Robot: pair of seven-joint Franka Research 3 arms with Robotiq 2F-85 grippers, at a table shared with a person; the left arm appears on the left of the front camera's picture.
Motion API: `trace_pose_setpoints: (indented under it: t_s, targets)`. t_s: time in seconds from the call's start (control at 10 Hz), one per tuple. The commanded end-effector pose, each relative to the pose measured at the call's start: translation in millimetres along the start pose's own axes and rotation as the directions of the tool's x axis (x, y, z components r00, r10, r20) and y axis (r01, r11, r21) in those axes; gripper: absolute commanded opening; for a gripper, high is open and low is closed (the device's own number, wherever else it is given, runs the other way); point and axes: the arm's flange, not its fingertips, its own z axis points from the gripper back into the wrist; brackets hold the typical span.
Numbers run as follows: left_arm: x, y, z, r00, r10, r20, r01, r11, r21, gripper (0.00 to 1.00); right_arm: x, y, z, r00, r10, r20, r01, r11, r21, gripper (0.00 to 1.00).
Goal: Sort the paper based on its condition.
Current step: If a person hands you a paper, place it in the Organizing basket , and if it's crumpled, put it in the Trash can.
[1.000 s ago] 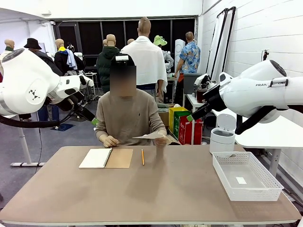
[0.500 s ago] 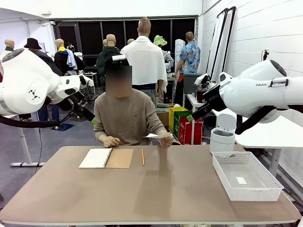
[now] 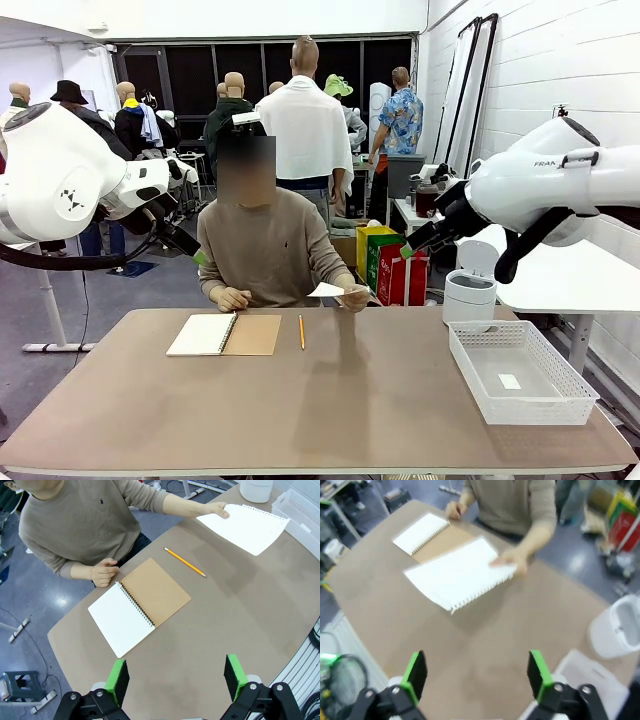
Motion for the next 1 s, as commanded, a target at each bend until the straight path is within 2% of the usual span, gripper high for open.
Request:
trace_pose_setpoints:
  t_s: [0.0, 0.3, 0.4, 0.5, 0.6, 0.9]
  targets:
    - [0.5, 1.0, 0.5, 1.000, -0.003, 0.012, 0.003, 1.000, -0.006, 1.00, 5.3, -7.4, -1.3, 0.984, -0.173, -0.050, 0.176, 0.983, 0.056, 1.00]
    - [0.5, 1.0, 0.5, 1.000, -0.003, 0.012, 0.003, 1.000, -0.006, 1.00, -10.2, -27.9, -16.9, 0.948, -0.306, -0.086, 0.316, 0.937, 0.152, 1.00]
    - [0.5, 1.0, 0.5, 1.000, -0.003, 0.012, 0.003, 1.000, -0.006, 1.00, -15.3, -29.2, -20.8, 0.948, -0.298, -0.108, 0.311, 0.940, 0.137, 1.00]
    - [0.5, 1.0, 0.5, 1.000, -0.003, 0.012, 0.003, 1.000, -0.006, 1.00, -18.2, -29.5, -21.4, 0.965, -0.231, -0.123, 0.242, 0.967, 0.083, 1.00]
    - [0.5, 1.0, 0.5, 1.000, -0.003, 0.012, 0.003, 1.000, -0.006, 1.00, -14.1, -27.3, -15.9, 0.947, -0.305, -0.095, 0.316, 0.939, 0.137, 1.00]
    - [0.5, 1.0, 0.5, 1.000, -0.003, 0.012, 0.003, 1.000, -0.006, 1.00, -14.1, -27.3, -15.9, 0.947, -0.305, -0.095, 0.316, 0.939, 0.137, 1.00]
